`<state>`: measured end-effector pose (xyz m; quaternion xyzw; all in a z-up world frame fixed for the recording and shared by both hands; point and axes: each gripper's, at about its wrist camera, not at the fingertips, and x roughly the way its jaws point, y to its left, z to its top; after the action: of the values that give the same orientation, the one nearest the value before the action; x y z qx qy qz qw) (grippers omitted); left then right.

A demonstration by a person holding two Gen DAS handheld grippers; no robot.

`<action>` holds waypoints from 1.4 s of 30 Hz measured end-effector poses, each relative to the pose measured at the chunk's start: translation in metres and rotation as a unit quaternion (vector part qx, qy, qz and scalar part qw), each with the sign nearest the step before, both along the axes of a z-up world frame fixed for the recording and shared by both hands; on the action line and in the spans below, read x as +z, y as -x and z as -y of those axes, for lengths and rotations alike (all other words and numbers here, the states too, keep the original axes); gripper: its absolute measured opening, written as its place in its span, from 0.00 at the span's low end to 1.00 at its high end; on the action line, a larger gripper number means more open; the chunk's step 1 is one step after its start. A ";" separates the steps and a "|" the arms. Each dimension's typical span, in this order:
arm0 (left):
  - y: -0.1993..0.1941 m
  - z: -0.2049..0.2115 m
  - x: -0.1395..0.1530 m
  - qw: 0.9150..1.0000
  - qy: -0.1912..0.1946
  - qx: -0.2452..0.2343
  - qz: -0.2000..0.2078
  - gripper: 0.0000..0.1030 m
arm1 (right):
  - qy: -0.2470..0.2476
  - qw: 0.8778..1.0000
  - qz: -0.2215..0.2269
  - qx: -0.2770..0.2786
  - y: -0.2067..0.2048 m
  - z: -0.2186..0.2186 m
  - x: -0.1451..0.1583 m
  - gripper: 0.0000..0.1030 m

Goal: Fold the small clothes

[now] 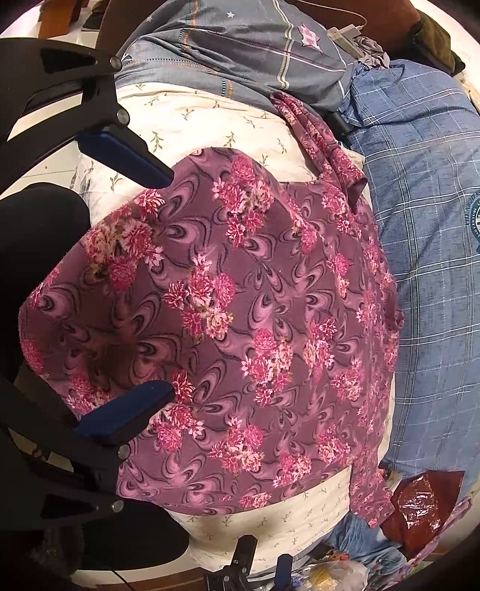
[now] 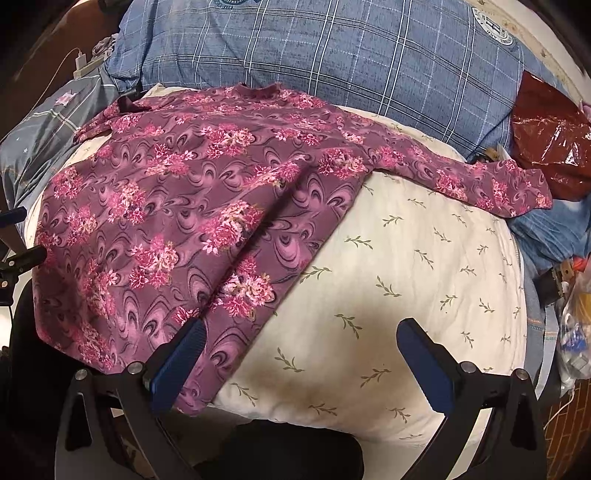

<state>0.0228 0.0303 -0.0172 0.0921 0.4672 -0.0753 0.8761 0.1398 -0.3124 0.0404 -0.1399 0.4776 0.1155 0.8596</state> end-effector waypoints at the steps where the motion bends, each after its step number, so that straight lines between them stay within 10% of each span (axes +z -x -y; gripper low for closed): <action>1: 0.000 -0.001 0.000 1.000 0.001 0.001 0.000 1.00 | 0.004 1.000 0.004 0.001 0.000 -0.001 0.000 1.00; 42: -0.005 -0.009 -0.002 1.000 0.018 0.013 -0.008 1.00 | 0.054 0.998 -0.013 0.039 -0.002 -0.004 0.004 0.99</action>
<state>0.0282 0.0389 -0.0196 0.0692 0.4740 -0.0732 0.8747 0.1420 -0.3088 0.0444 -0.2030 0.4884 0.1242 0.8395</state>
